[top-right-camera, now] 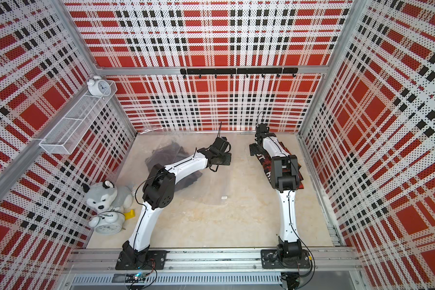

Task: Place the folded shirt into the vacuum bag
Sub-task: Pick up the shirt from the center of the board.

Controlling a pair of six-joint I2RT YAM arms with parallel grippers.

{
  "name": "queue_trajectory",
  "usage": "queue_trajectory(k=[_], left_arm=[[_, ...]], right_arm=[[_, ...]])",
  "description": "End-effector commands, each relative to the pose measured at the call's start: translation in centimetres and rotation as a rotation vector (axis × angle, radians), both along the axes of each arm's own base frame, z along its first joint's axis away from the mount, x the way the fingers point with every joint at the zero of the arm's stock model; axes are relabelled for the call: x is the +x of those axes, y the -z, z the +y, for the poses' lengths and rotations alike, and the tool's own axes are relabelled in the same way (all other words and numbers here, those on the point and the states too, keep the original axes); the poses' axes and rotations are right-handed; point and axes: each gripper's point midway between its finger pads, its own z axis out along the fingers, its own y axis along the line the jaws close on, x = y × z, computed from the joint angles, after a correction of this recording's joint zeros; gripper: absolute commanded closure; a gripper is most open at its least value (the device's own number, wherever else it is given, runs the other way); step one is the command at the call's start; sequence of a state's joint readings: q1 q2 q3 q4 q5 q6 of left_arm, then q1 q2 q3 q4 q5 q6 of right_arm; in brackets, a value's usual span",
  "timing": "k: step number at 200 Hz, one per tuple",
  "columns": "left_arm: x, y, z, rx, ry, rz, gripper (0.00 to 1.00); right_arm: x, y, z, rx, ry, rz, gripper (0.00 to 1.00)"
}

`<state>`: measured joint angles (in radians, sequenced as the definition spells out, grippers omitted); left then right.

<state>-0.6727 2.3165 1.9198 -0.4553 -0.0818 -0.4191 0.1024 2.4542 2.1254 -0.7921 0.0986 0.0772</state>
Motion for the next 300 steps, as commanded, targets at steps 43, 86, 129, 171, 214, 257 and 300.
queue_trajectory(k=[43, 86, 129, 171, 214, 257, 300], left_arm=[[0.5, -0.2, -0.7, -0.039, 0.004, -0.01, 1.0], [0.1, 0.0, -0.1, -0.037, -0.006, -0.009, 1.0], [-0.6, 0.3, 0.3, -0.039, -0.009, -0.002, 1.0], [-0.9, 0.2, 0.8, -0.041, -0.016, -0.005, 1.0], [-0.8, 0.2, 1.0, -0.043, -0.018, -0.005, 1.0], [-1.2, 0.3, 0.9, -0.059, -0.014, 0.003, 1.0], [-1.7, 0.5, -0.1, -0.071, 0.006, 0.007, 1.0]], right_arm=[[-3.1, 2.8, 1.7, 0.084, 0.016, 0.162, 0.3], [-7.1, 2.5, 6.0, 0.257, -0.039, 0.202, 0.3], [-11.1, 0.9, 8.5, 0.345, -0.062, 0.196, 0.28], [-11.2, -3.5, 8.4, 0.301, -0.064, 0.105, 0.11], [-8.9, -4.1, 8.1, 0.376, -0.036, 0.055, 0.11], [-5.4, -0.7, 7.4, 0.478, 0.125, 0.056, 0.15], [-2.0, -1.2, 2.5, 0.486, 0.296, -0.03, 0.19]])
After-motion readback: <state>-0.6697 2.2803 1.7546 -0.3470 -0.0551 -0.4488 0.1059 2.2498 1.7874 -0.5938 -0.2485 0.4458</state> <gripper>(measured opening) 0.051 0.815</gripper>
